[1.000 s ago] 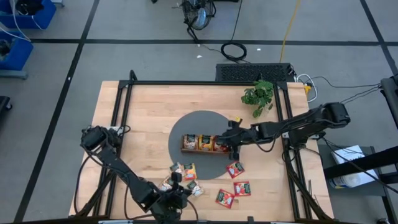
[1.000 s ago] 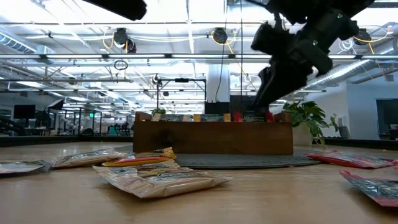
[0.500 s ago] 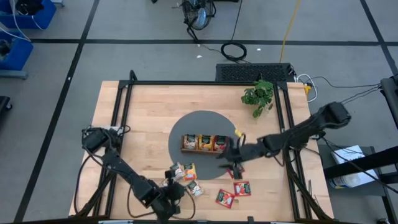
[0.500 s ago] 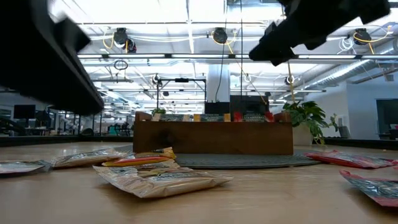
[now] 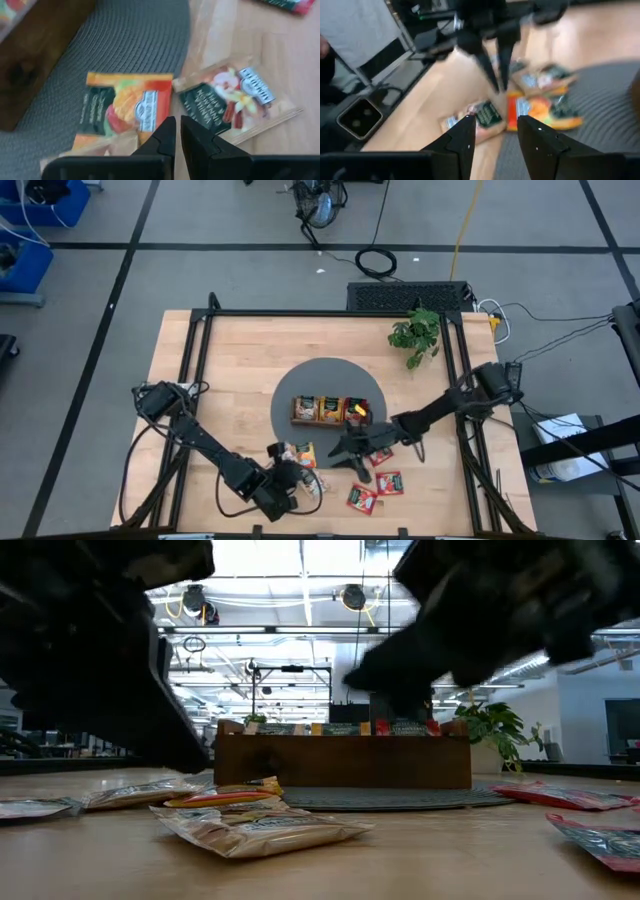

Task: Pick & Place Tea
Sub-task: Put the yellow tea bag into the middle section of the wooden organizer

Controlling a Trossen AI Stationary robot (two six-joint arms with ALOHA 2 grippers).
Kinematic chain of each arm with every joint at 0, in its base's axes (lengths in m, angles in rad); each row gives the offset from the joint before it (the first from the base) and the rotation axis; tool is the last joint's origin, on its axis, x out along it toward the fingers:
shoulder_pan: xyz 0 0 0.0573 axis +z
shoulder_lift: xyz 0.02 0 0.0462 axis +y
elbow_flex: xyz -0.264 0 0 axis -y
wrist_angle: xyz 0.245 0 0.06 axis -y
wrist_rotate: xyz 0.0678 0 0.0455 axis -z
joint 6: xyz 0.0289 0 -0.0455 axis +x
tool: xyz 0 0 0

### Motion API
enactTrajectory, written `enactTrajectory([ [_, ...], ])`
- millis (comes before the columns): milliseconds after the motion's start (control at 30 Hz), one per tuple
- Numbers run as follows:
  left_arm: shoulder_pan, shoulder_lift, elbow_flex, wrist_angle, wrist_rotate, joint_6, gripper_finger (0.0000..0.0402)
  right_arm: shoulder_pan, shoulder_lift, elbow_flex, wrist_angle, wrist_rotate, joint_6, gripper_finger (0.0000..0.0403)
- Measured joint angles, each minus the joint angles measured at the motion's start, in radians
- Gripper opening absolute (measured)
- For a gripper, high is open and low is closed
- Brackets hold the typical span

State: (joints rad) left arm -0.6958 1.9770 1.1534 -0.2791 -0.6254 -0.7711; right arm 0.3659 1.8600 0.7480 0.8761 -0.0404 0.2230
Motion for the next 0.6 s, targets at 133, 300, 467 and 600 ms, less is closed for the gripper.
enactTrajectory([
  [133, 0.000, 0.000, 0.000, -0.029, 0.000, -0.067, 0.0035, -0.015, 0.093, 0.038, 0.050, -0.070, 0.074, 0.0120],
  [300, 0.004, 0.000, 0.000, -0.085, 0.005, -0.107, 0.0035, -0.018, 0.161, 0.103, 0.055, -0.068, 0.132, 0.0114],
  [467, 0.007, 0.000, 0.000, -0.077, 0.006, -0.109, 0.0035, -0.022, 0.201, 0.128, 0.052, -0.064, 0.130, 0.0118],
  [600, 0.015, 0.018, 0.000, -0.061, 0.046, -0.114, 0.0035, -0.032, 0.201, 0.130, -0.017, -0.029, 0.133, 0.0120],
])
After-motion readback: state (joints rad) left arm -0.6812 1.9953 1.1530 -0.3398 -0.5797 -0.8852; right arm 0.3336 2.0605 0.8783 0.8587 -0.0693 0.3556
